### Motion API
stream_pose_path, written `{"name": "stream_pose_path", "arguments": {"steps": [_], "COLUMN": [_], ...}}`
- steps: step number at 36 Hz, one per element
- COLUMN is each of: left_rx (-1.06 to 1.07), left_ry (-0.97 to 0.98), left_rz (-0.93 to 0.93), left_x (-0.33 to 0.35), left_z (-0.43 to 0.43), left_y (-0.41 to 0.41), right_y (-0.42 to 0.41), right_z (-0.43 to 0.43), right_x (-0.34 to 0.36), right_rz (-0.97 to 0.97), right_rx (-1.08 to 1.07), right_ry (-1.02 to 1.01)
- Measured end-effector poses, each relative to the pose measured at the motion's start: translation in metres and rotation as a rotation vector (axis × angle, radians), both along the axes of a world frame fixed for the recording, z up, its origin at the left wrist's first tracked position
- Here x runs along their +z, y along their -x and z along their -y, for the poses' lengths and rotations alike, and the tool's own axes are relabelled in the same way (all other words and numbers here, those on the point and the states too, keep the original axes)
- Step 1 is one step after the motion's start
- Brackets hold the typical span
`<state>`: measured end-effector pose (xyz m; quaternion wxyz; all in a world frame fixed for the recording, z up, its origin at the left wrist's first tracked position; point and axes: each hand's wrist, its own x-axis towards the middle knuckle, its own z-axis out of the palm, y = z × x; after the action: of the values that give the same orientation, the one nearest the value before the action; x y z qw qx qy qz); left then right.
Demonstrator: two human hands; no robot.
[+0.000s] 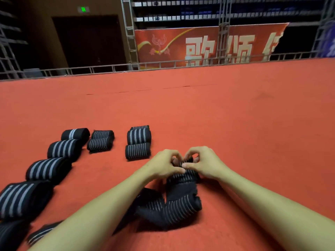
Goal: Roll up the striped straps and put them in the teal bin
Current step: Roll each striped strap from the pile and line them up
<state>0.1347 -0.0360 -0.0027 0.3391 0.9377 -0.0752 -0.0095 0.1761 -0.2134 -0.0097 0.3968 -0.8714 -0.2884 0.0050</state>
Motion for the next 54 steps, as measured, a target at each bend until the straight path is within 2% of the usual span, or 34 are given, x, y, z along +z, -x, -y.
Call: {"name": "stream_pose_path", "arguments": {"steps": [6,9,20,25,29,33,38,40,42,47,50,52,54], "left_rx": [-0.074,-0.081,-0.122,-0.173,-0.224,-0.109,0.077,0.112,0.15,0.17,0.114,0.011,-0.1], "left_ry": [-0.015,-0.038,-0.002,-0.122,-0.184,-0.14,0.173,0.17,0.075,-0.222,-0.183,-0.117,-0.181], "left_rz": [-0.035,0.02,0.083,0.22,0.161,0.225,0.275,0.309,0.328,0.231,0.258,0.136,-0.009], "left_x": [-0.01,-0.014,-0.021,-0.021,-0.018,-0.016,-0.008,0.001,0.009,0.004,0.002,0.004,0.005], "left_z": [-0.003,-0.004,-0.01,-0.01,-0.008,-0.007,-0.009,-0.012,-0.015,-0.025,-0.018,-0.011,-0.004], "left_y": [0.006,0.009,0.01,0.01,0.006,0.0,-0.011,-0.015,-0.02,-0.022,-0.013,-0.006,-0.001], "right_y": [0.011,0.015,0.018,0.017,0.016,0.016,0.018,0.018,0.017,0.015,0.015,0.015,0.014], "right_z": [0.01,0.012,0.014,0.012,0.013,0.013,0.015,0.016,0.017,0.017,0.017,0.017,0.017], "right_x": [-0.022,-0.03,-0.037,-0.04,-0.042,-0.044,-0.045,-0.045,-0.044,-0.044,-0.043,-0.043,-0.044], "right_rz": [-0.009,0.024,0.083,0.078,0.067,0.076,0.123,0.124,0.12,0.116,0.114,0.108,0.098], "right_rx": [-0.023,-0.044,0.011,-0.002,0.004,0.025,0.023,0.024,0.028,0.034,0.028,0.019,0.014], "right_ry": [-0.081,-0.126,-0.093,-0.095,-0.136,-0.155,-0.148,-0.131,-0.119,-0.131,-0.137,-0.133,-0.133]}}
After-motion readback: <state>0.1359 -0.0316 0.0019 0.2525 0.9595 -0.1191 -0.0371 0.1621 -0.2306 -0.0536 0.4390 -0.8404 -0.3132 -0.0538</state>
